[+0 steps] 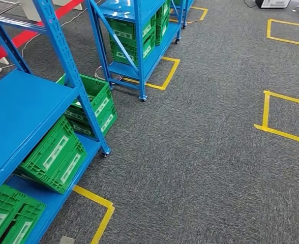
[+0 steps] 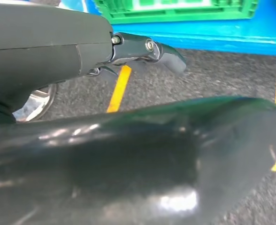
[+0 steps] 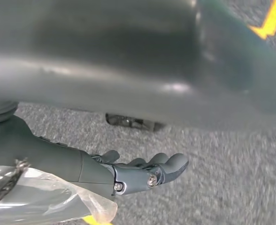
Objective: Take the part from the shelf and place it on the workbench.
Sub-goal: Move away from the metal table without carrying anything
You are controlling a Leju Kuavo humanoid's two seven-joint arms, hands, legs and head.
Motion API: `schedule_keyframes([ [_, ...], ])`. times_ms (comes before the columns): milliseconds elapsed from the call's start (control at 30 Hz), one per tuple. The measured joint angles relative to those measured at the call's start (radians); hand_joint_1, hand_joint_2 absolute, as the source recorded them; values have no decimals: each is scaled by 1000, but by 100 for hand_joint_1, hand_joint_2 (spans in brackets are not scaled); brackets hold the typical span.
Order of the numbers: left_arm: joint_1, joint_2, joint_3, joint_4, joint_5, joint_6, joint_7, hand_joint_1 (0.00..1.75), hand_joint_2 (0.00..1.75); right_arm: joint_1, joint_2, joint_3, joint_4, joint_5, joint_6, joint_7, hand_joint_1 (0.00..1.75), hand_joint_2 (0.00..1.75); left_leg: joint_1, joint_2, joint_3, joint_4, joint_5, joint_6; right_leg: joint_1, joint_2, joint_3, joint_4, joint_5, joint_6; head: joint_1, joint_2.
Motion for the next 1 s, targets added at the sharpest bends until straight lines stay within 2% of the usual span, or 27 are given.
schedule_keyframes([
  [67,0,0,2,0,-2,5,1,0,0,1,1,5,-5,-3,3,2,0,0,9,-21,3,-12,8,9,-4,51,-21,49,-36,12,5,0],
  [100,-1,-1,2,0,-4,6,1,0,0,2,2,7,-9,-5,5,4,0,0,12,-32,2,-14,11,11,-9,86,-47,104,-66,16,8,0],
  [133,-3,-1,4,0,-7,8,2,0,0,5,2,10,-13,-7,7,5,0,0,13,-44,0,-14,12,12,-13,109,-80,172,-98,20,11,0],
  [167,-3,-2,5,0,-9,8,2,0,0,8,2,11,-18,-9,9,7,0,0,14,-58,-2,-14,13,12,-16,118,-111,235,-122,23,12,0],
  [200,-3,-3,6,0,-11,8,2,0,0,12,2,13,-25,-11,10,9,0,0,15,-71,-2,-13,13,12,-18,120,-132,271,-127,25,12,0],
  [233,-2,-3,8,0,-12,8,2,0,0,15,3,14,-31,-13,13,11,0,0,16,-85,-2,-13,13,10,-20,121,-136,272,-112,27,12,0],
  [267,-2,-3,9,0,-13,9,2,0,0,17,4,16,-38,-14,15,13,0,0,18,-100,-1,-12,13,8,-23,125,-122,232,-77,29,12,0],
  [300,-2,-4,10,0,-13,10,1,0,0,19,5,17,-44,-15,17,14,0,0,20,-114,0,-10,12,4,-28,139,-95,165,-34,32,12,0],
  [333,-3,-4,12,0,-14,11,1,0,0,21,7,19,-49,-16,18,15,0,0,21,-127,-1,-7,12,-3,-32,168,-68,101,-4,34,12,0],
  [367,-4,-4,14,0,-15,11,0,0,0,22,9,20,-54,-17,20,16,0,0,21,-139,-5,-4,12,-10,-37,195,-46,49,14,34,12,0],
  [400,-5,-4,15,0,-15,12,0,0,0,22,11,20,-57,-17,21,17,0,0,22,-151,-10,-1,13,-18,-39,216,-32,21,17,33,13,0],
  [433,-5,-4,17,0,-15,13,-1,0,0,23,13,21,-60,-18,22,17,0,0,24,-162,-15,-1,17,-27,-38,224,-27,15,12,29,13,0],
  [467,-4,-4,18,0,-15,14,-1,0,0,24,15,21,-64,-18,22,18,0,0,26,-175,-20,-2,21,-34,-37,214,-24,12,12,22,13,0],
  [500,-2,-4,20,0,-15,15,-1,0,0,24,18,22,-67,-18,22,19,0,0,27,-176,-23,-1,22,-40,-36,200,-22,11,15,15,13,0],
  [533,-1,-3,21,0,-15,16,-2,0,0,25,21,23,-71,-18,23,19,0,0,26,-159,-28,8,16,-45,-36,186,-20,9,17,7,11,0],
  [567,-2,-3,22,0,-15,18,-3,0,0,25,23,24,-75,-19,24,20,0,0,24,-132,-41,35,-1,-48,-35,170,-18,7,18,0,7,0],
  [633,-6,-4,24,0,-15,19,-9,0,0,29,26,24,-81,-24,26,21,0,0,20,-70,-92,147,-59,-51,-29,134,-15,5,16,-13,1,0],
  [667,-8,-5,24,0,-14,18,-12,0,0,31,27,24,-85,-29,26,22,0,0,20,-57,-123,214,-87,-51,-24,114,-15,5,15,-17,0,0],
  [700,-8,-5,25,0,-13,16,-15,0,0,33,27,24,-88,-34,27,22,0,0,20,-51,-144,262,-101,-49,-20,96,-15,5,13,-20,0,0],
  [733,-6,-5,27,0,-11,11,-19,0,0,35,27,24,-92,-39,28,22,0,0,19,-48,-148,277,-98,-46,-15,80,-14,5,11,-23,0,0],
  [767,-4,-5,29,0,-7,4,-22,0,0,35,28,24,-96,-44,28,22,0,0,17,-45,-131,252,-77,-40,-11,65,-13,5,10,-24,0,0],
  [800,-3,-5,32,0,-3,-5,-26,0,0,34,29,24,-100,-48,29,21,0,0,13,-36,-98,194,-45,-31,-7,52,-10,5,8,-26,0,0],
  [833,-3,-4,35,0,2,-12,-30,0,0,34,31,24,-104,-50,29,20,0,0,5,-14,-59,125,-21,-20,-3,40,-8,5,7,-27,0,0],
  [900,-7,-3,41,0,15,-30,-40,0,0,34,35,24,-114,-55,32,18,0,0,-9,23,-9,28,-1,-1,2,17,-8,5,1,-22,1,0],
  [933,-8,-3,46,0,27,-44,-45,0,0,34,37,24,-121,-59,37,16,0,0,-14,31,-2,12,-5,5,3,6,-8,5,-1,-18,1,0],
  [1000,-7,-3,63,0,59,-79,-57,0,0,34,40,23,-140,-65,50,14,0,0,-14,10,-2,2,1,10,3,-7,-1,4,-5,-9,1,0],
])
